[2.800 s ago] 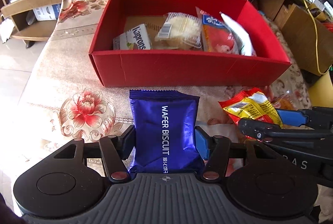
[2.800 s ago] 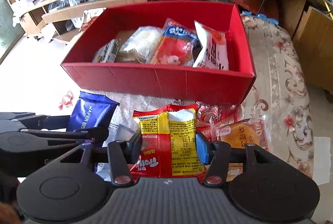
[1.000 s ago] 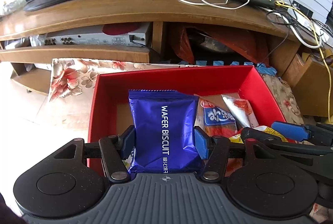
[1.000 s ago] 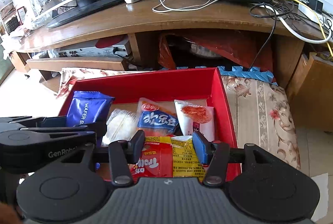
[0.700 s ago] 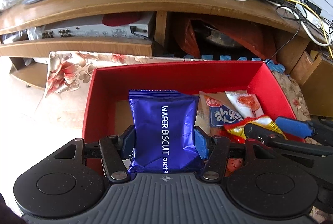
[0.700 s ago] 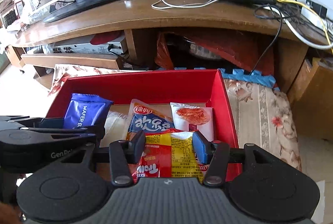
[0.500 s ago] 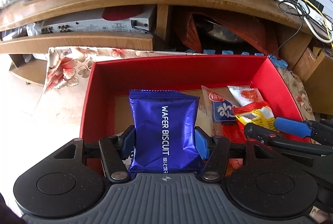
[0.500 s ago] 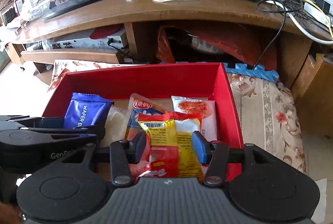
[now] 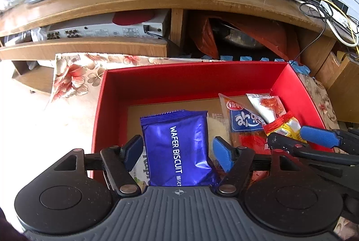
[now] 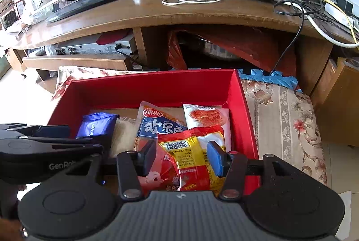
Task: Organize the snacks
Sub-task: 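Carry both packs into the red box and open both tools to release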
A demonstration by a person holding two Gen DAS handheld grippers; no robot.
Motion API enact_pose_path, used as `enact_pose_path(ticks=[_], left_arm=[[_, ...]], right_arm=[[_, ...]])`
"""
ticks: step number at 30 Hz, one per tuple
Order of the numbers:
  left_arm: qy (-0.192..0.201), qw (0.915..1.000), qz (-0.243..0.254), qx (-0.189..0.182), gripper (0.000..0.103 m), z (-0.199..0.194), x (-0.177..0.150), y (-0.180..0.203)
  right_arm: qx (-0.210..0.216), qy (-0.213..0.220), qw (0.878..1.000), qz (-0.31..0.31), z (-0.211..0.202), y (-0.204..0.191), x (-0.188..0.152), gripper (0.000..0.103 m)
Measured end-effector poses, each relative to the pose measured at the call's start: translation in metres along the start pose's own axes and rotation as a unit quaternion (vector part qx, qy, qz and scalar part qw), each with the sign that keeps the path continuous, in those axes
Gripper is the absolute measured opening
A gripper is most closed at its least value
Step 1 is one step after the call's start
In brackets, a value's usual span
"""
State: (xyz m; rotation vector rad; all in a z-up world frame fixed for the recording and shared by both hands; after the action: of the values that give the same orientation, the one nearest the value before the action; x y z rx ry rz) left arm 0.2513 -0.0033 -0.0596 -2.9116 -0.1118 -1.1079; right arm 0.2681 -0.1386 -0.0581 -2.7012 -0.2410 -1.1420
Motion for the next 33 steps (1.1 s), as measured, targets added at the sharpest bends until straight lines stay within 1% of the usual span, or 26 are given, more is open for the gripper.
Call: enact_pose_path(ticks=[3,13,33], left_arm=[[0.003,1.0,0.002,0.001,0.078,-0.003,0.0,-0.001],[0.012,0.9999,-0.007,-0.007,0.082,-0.016,0.0,-0.003],[0.035,0.9989,-0.019,-0.023,0.082,-0.051,-0.006,-0.01]], right_arm=[[-0.004,0.003,1.0,-0.004,-0.002,-0.001,0.0,0.051],[-0.001,0.016,1.0,0.001,-0.017,-0.001,0.002,0.053],[0.012,0.032,0.999,0.006,-0.048,-0.009,-0.003,0.053]])
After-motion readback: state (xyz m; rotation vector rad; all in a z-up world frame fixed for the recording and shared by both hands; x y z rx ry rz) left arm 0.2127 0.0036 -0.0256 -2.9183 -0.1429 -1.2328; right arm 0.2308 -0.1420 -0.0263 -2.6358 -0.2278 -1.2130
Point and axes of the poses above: each gripper's, at about its wrist camera, not at the fingertips, and z roughly the way its jaws point, y to its right, x to its top, the point moved 6 cm from there along z, roughly the way its jaws point, and after that the axes turned 8 degrees about y, right-handed, at the moved point
